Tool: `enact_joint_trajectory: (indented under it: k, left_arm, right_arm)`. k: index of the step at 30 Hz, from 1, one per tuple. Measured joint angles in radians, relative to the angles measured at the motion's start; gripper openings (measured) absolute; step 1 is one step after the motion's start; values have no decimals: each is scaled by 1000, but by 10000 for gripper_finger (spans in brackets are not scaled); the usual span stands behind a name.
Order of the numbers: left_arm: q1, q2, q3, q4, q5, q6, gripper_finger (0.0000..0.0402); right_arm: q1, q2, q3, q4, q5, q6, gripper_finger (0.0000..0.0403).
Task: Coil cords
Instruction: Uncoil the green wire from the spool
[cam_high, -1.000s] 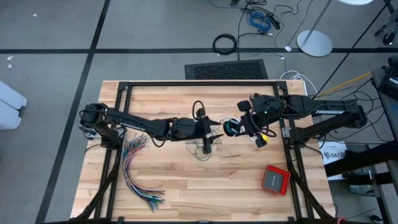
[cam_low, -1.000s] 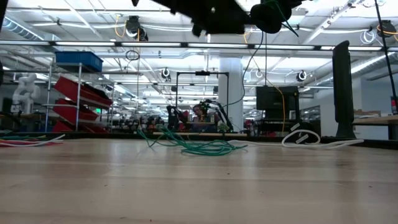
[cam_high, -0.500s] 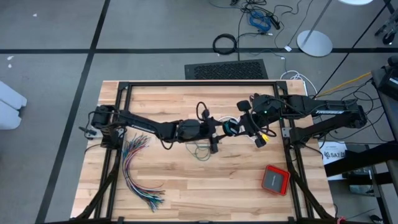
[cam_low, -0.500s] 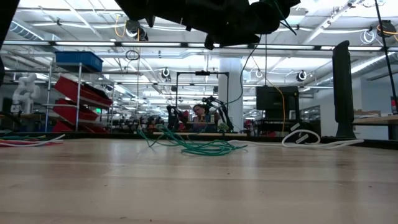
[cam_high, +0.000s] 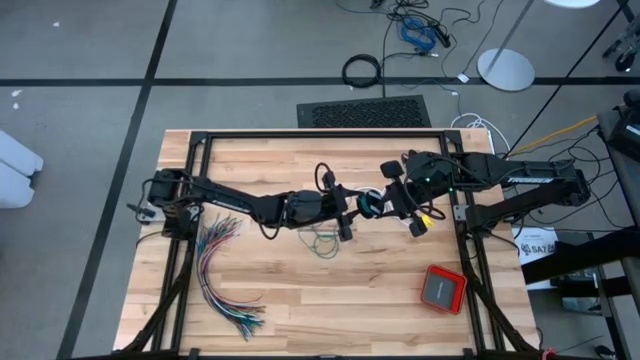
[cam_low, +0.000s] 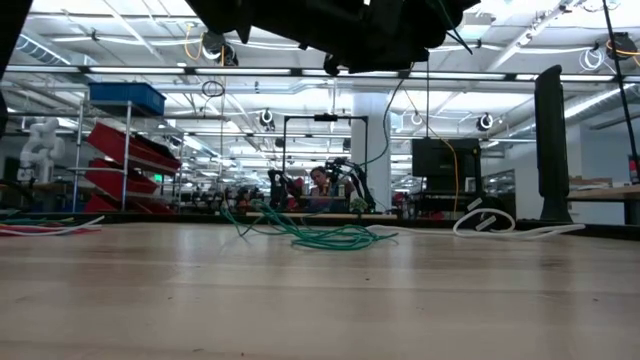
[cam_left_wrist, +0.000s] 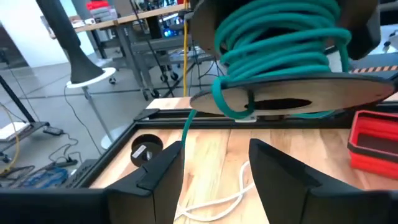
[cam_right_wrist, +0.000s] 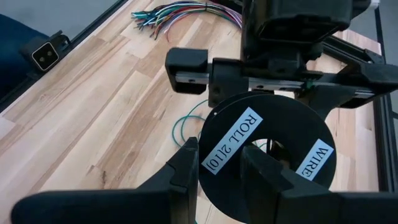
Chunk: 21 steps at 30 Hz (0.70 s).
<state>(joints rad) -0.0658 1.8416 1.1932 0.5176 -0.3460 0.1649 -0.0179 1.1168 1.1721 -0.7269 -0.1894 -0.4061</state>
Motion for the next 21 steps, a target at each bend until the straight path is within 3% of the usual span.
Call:
enact_joint_trajectory:
  k: [7, 15, 21]
  left_arm:
    - [5, 2, 0, 4, -73, 19, 160]
    - [7, 1, 2, -3, -29, 61, 75]
    - [13, 3, 2, -19, -28, 61, 61]
  right_arm:
    - [0, 14, 0, 5, -3, 7, 78]
    - [0, 28, 0, 8, -23, 10, 78]
    - [0, 28, 0, 46, -26, 14, 78]
